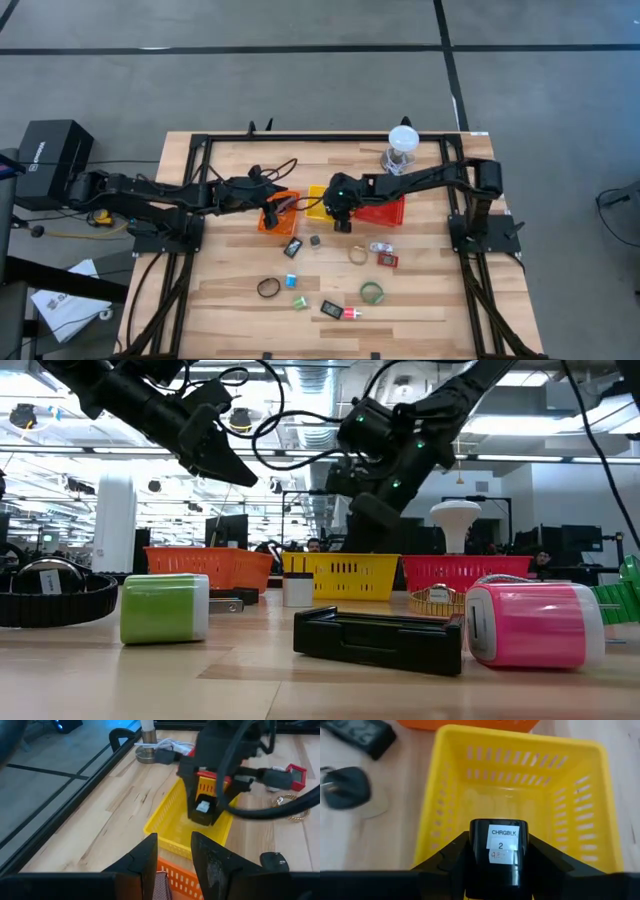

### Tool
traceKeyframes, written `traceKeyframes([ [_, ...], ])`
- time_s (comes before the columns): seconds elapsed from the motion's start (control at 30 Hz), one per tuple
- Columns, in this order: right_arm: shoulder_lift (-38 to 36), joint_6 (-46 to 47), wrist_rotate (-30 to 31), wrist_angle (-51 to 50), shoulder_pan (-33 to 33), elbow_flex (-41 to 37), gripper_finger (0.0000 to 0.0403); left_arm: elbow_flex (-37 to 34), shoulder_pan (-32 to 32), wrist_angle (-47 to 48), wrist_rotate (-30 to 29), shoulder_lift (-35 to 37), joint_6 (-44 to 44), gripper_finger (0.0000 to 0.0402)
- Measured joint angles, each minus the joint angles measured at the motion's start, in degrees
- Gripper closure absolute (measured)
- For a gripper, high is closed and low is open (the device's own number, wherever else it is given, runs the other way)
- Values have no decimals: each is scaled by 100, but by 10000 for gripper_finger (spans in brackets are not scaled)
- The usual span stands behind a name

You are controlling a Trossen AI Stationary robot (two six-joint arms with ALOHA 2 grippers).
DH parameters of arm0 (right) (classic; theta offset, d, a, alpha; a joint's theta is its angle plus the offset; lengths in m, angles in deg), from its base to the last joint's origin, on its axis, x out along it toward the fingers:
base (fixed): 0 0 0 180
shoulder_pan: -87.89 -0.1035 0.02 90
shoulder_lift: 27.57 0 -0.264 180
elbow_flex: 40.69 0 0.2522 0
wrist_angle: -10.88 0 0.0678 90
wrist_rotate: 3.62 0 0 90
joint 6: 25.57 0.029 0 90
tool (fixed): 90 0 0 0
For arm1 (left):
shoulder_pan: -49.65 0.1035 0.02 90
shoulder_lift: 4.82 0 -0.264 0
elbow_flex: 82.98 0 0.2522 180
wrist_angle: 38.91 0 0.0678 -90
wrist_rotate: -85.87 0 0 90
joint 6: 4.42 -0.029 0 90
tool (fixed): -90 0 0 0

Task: Pick & Place Office items
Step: Put the black charger adapter into the yellow bin, then put the white wristwatch into the orange bin

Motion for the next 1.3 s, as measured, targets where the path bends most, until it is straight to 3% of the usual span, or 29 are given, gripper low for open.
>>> traceKeyframes([
  [0.23,362,-125,3,-290,129,322,242,0,1,23,-2,0,0,289],
  [0.53,316,-161,24,-460,126,377,234,0,0,2,-4,0,0,289],
  [0.93,314,-157,24,-476,123,377,193,0,0,5,0,0,0,289],
  [1.3,314,-143,30,-831,-40,547,192,0,1,12,0,0,0,289],
])
